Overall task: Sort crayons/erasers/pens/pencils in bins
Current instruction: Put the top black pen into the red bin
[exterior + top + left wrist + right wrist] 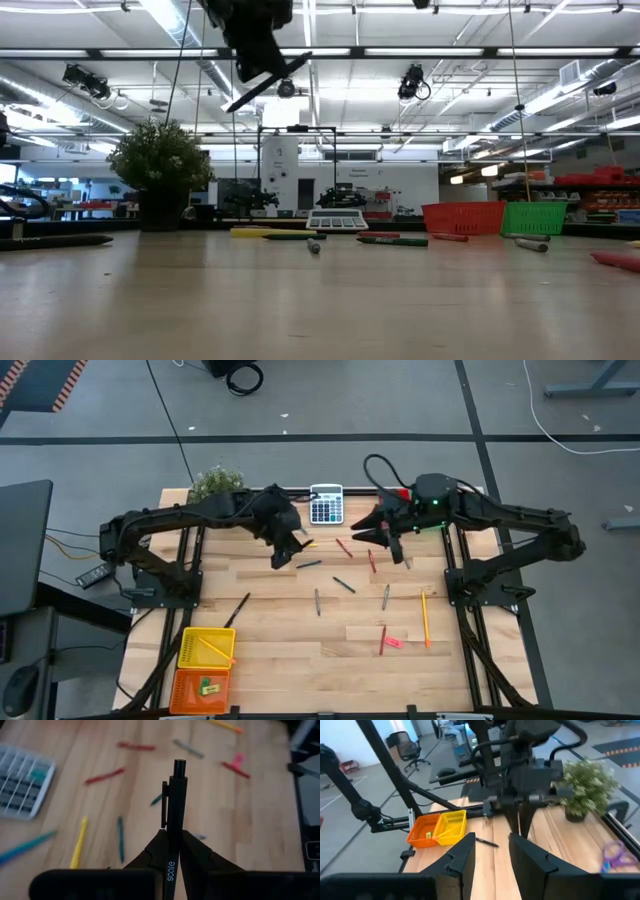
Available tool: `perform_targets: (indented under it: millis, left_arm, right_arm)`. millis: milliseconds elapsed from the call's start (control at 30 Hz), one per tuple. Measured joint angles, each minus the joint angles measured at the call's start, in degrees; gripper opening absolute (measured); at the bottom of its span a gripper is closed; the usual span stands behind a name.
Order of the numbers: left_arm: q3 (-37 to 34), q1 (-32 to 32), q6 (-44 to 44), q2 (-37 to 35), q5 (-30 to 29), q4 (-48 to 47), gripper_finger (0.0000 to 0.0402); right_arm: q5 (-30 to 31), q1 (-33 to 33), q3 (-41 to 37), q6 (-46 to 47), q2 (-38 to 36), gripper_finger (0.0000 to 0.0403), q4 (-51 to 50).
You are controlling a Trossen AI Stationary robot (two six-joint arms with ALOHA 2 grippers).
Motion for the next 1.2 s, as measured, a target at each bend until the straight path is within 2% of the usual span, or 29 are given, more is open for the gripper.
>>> perform_targets:
  millis: [100, 267, 367, 600, 967, 1200]
  left_arm:
    - [0.1, -1.5, -0.3, 0.0, -0.3, 2.4, 0.0034]
    - [0.1, -3.3, -0.3, 0.0, -0.4, 2.5, 0.0030]
    - [0.1, -4.0, -0.3, 0.0, -0.3, 4.6, 0.0034]
    - [0.1, -5.4, -3.6, 0.0, -0.2, 10.3, 0.0031]
    - [0.1, -6.7, -5.0, 0.0, -0.2, 11.7, 0.0031]
    - [0.1, -6.7, -5.2, 0.0, -0.2, 12.2, 0.0039]
  right_arm:
    - [0.6, 0.6, 4.5, -1.2, 3.4, 0.0125, -1.6]
    - [1.5, 2.1, 12.6, -7.8, 9.7, 0.0125, -13.6]
    - [1.3, 3.2, 14.9, -10.0, 12.7, 0.0125, -16.9]
    - [1.3, 3.3, 15.1, -9.0, 15.2, 0.0129, -16.3]
    - [3.0, 3.1, 15.1, -7.7, 18.2, 0.0225, -15.4]
    - [3.1, 3.3, 15.1, -7.1, 19.5, 0.0231, -14.6]
